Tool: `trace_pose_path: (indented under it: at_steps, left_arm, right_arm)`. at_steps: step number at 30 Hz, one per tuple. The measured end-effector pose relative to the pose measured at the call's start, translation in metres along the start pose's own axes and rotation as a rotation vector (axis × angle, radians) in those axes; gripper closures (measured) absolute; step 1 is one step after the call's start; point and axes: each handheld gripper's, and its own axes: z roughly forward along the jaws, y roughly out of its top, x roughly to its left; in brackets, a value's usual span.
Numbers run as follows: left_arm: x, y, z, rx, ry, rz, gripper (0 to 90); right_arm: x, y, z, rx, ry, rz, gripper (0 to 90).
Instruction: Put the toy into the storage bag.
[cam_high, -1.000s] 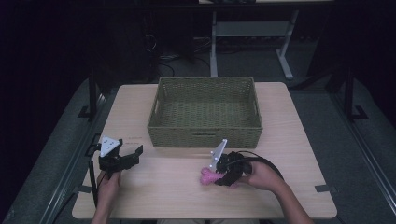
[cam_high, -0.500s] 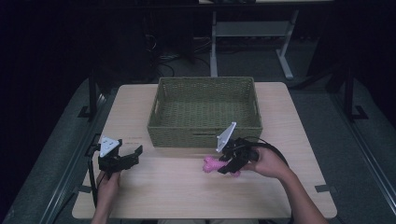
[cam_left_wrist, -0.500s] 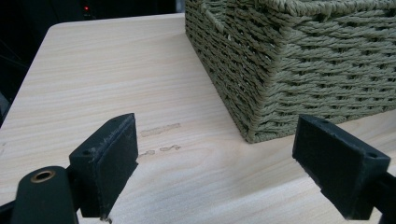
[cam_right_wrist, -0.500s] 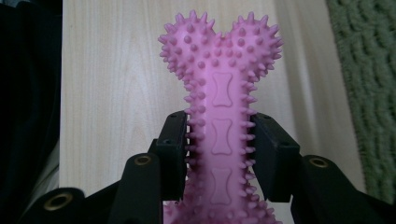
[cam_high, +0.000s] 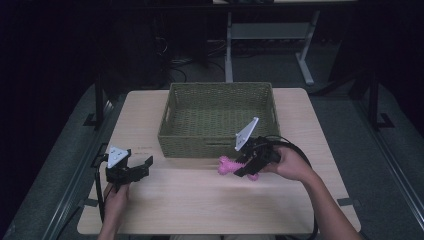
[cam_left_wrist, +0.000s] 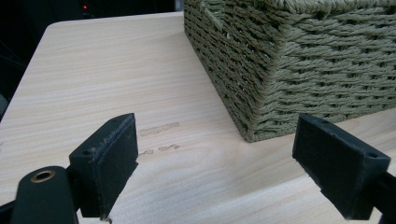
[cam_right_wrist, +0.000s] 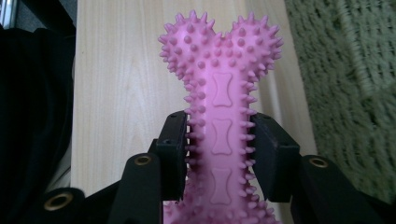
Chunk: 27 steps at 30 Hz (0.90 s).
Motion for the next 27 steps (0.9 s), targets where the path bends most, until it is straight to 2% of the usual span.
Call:
trace_pose_path:
  at_steps: [27]
  left_arm:
    - [-0.001,0.000,0.001,-0.001,0.004,0.007,13.7]
  right_arm:
    - [-0.017,0.023,-0.033,-0.024,-0.017,-0.001,58.3]
